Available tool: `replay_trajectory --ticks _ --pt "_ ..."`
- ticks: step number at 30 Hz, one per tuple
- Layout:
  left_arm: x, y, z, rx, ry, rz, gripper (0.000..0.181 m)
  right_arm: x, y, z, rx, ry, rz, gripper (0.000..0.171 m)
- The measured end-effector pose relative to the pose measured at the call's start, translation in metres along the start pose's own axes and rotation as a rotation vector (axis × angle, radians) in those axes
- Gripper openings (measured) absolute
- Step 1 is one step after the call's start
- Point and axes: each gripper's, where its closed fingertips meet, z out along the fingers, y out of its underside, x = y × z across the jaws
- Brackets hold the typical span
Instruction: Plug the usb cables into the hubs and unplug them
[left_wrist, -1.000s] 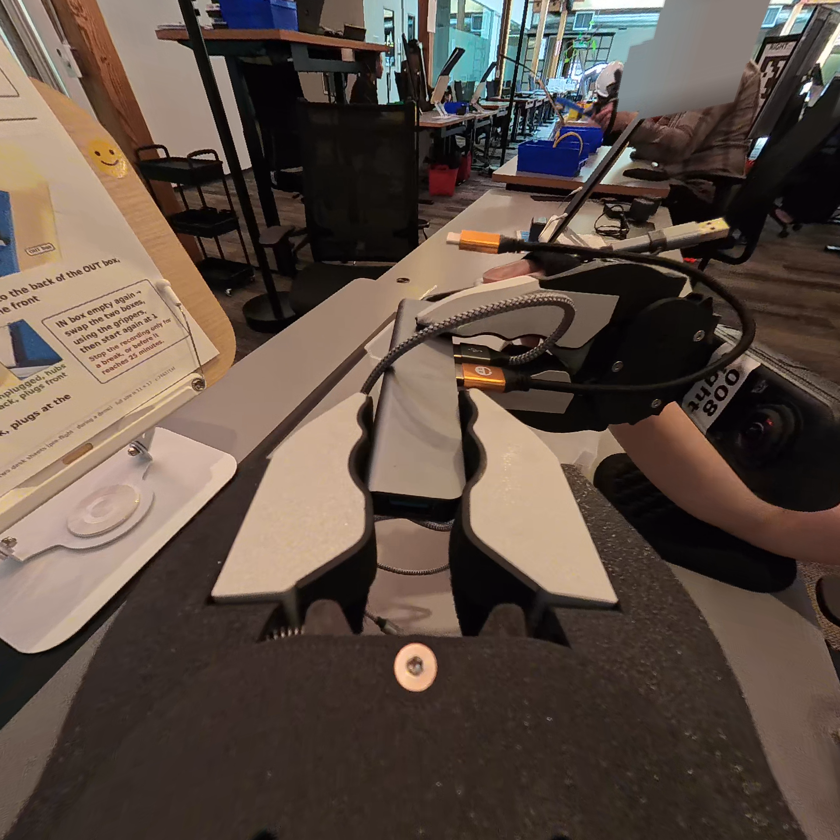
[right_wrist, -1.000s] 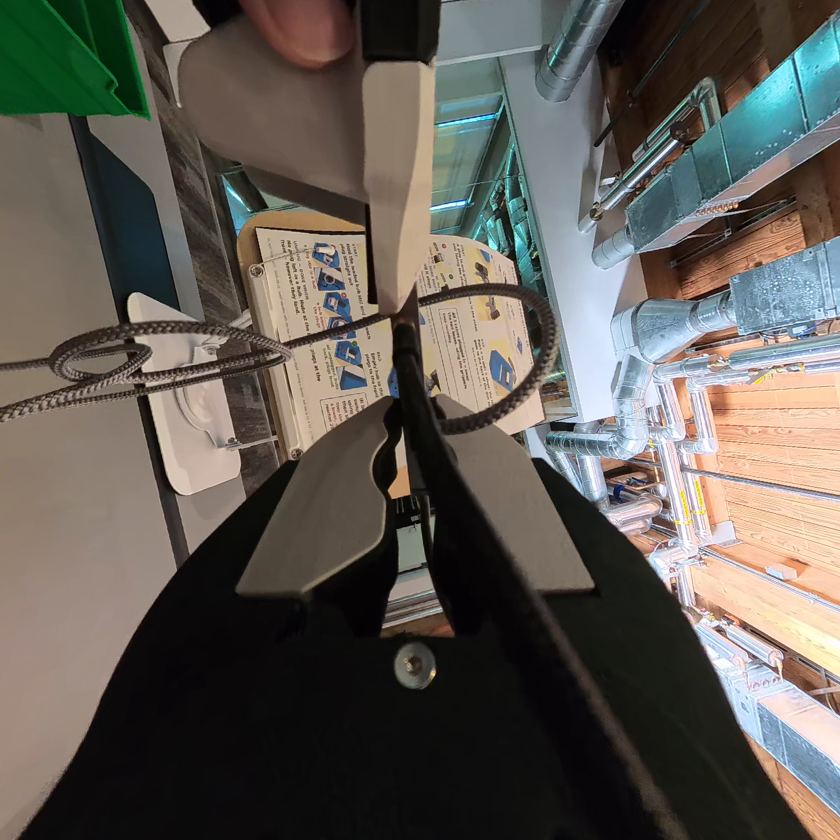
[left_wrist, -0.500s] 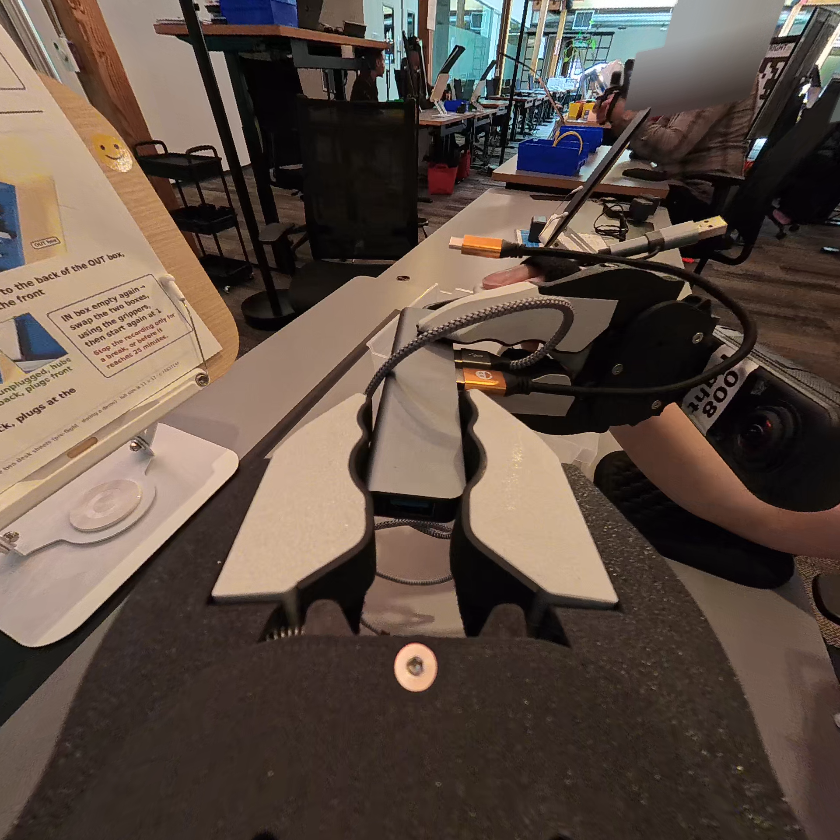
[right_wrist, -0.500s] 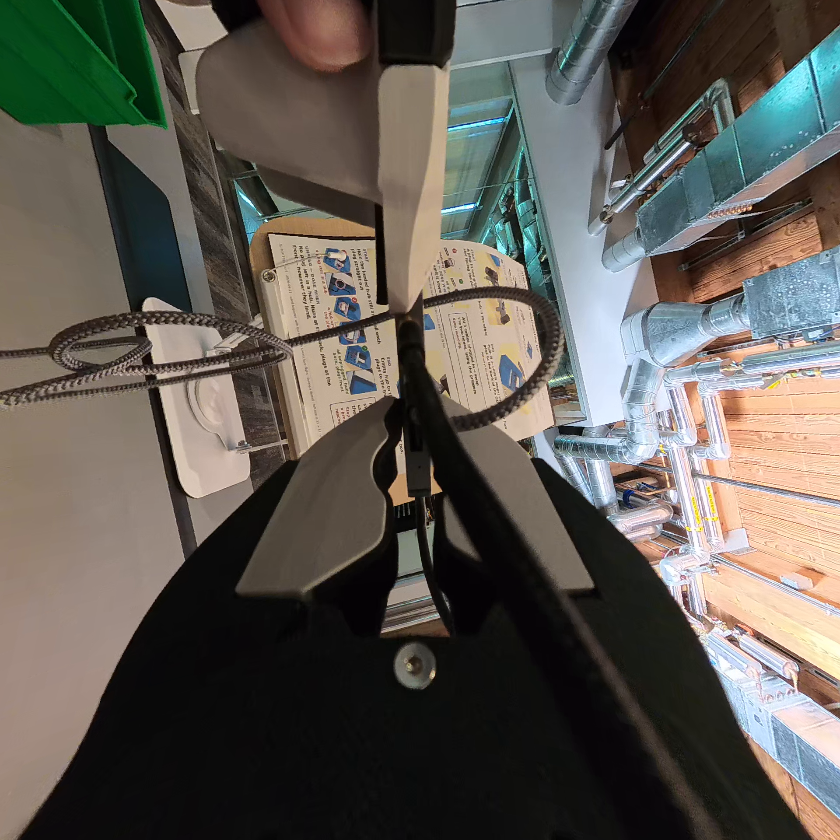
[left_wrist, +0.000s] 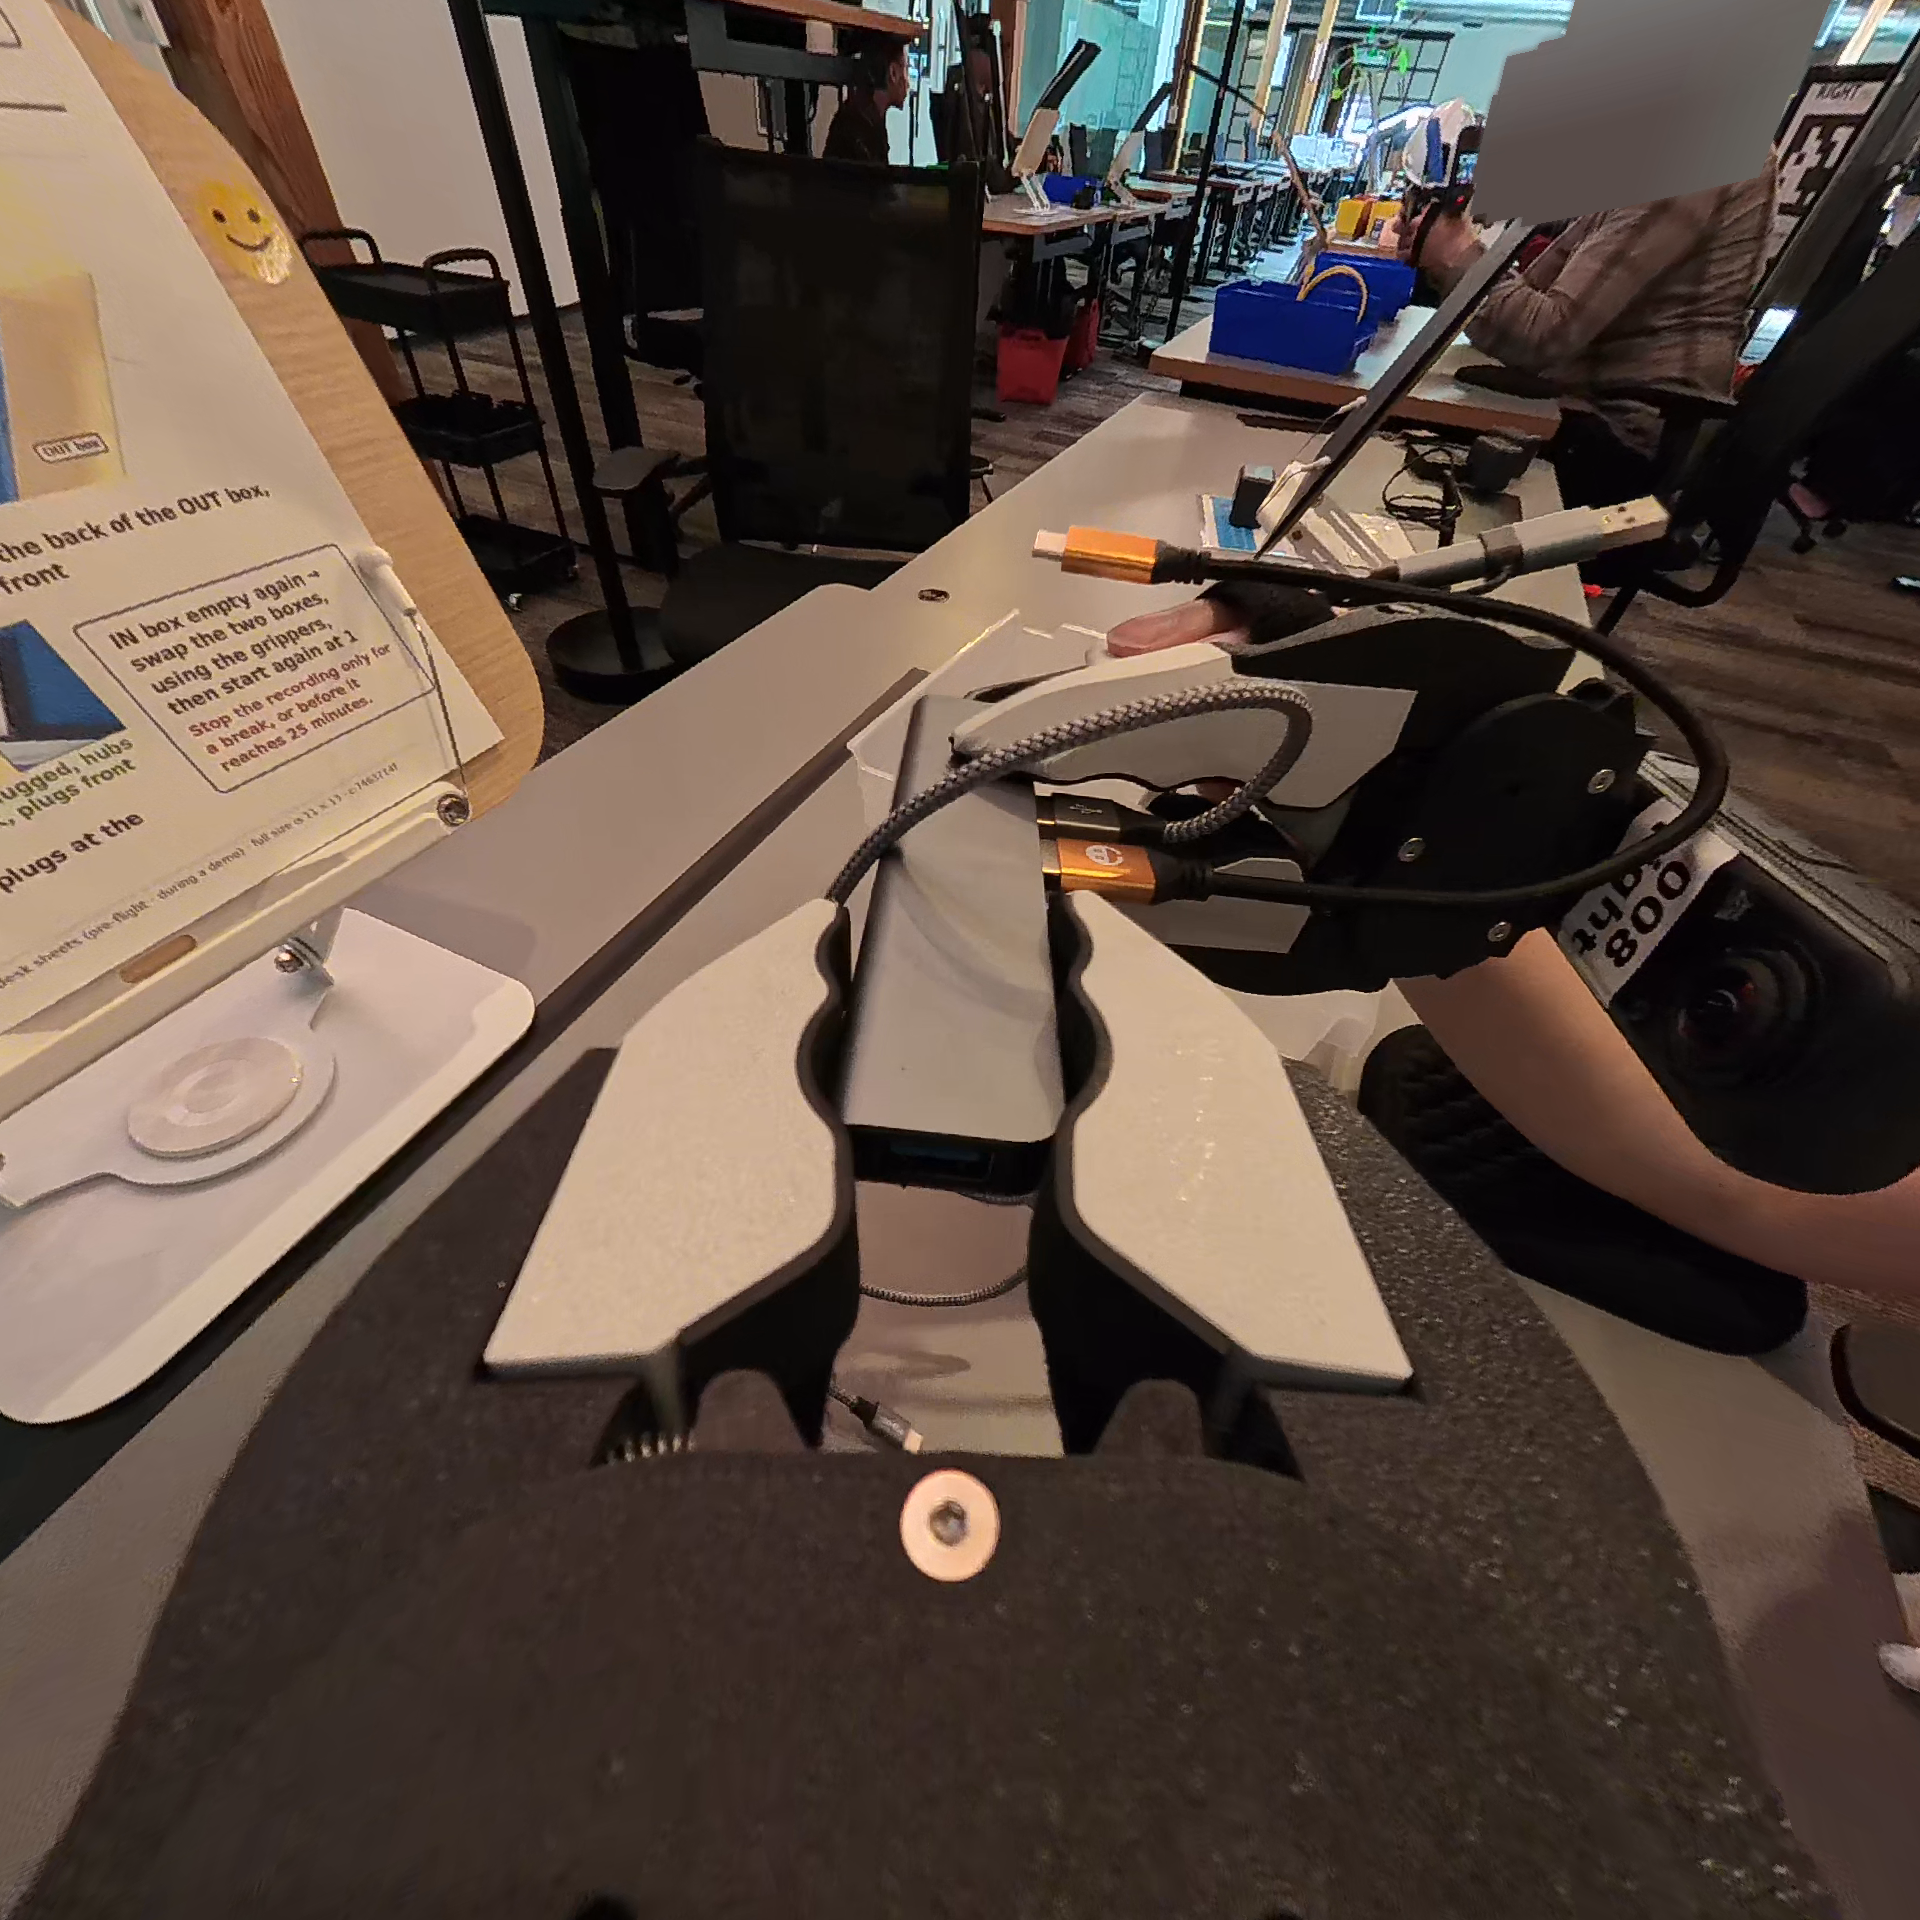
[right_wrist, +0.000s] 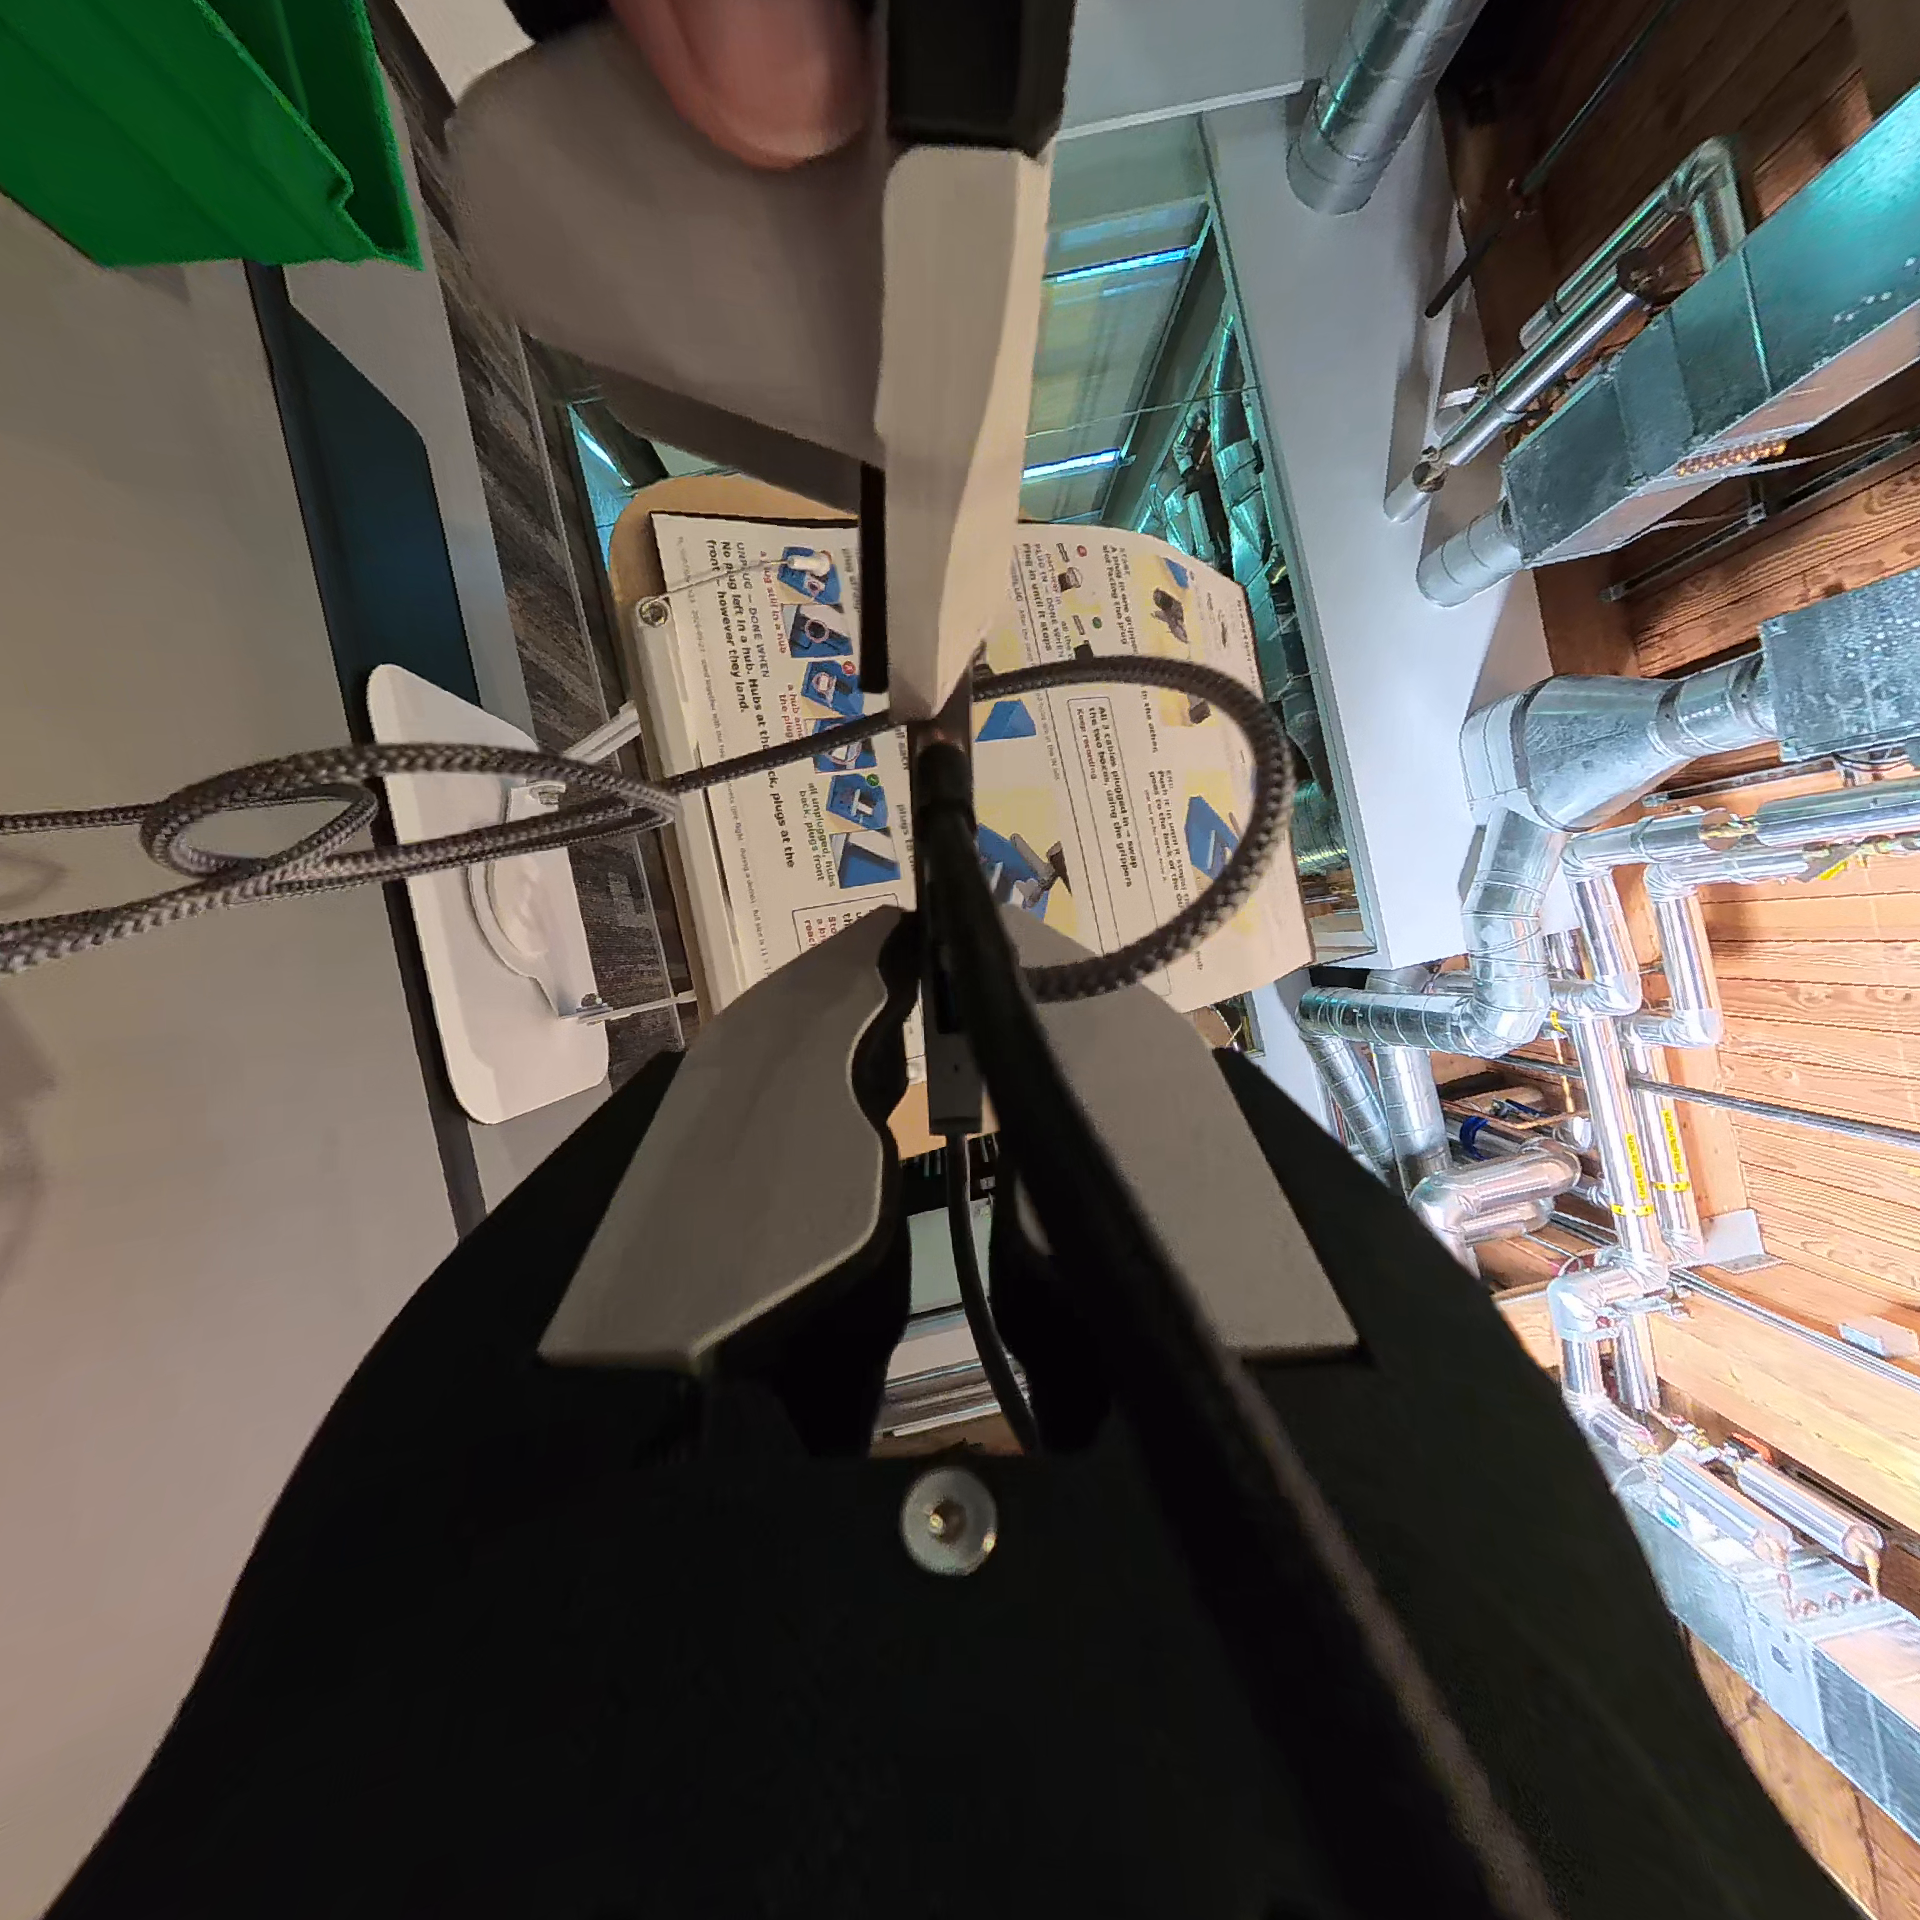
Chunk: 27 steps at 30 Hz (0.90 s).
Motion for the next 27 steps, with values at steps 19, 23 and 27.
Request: replay_trajectory --ticks 19,23,27 --pt "-0.003 -0.022 -0.018 0.147 0.081 -0.097 0.035 0.007 -0.015 -0.010 0.055 0.102 0.019 0.027" --pt "-0.012 -0.027 -0.027 0.196 0.119 -0.171 0.035 -0.006 -0.021 -0.016 0.044 0.055 0.025 0.023" --pt "-0.025 -0.023 -0.025 0.200 0.062 -0.164 0.035 -0.029 -0.032 -0.019 0.051 -0.063 0.121 0.018"
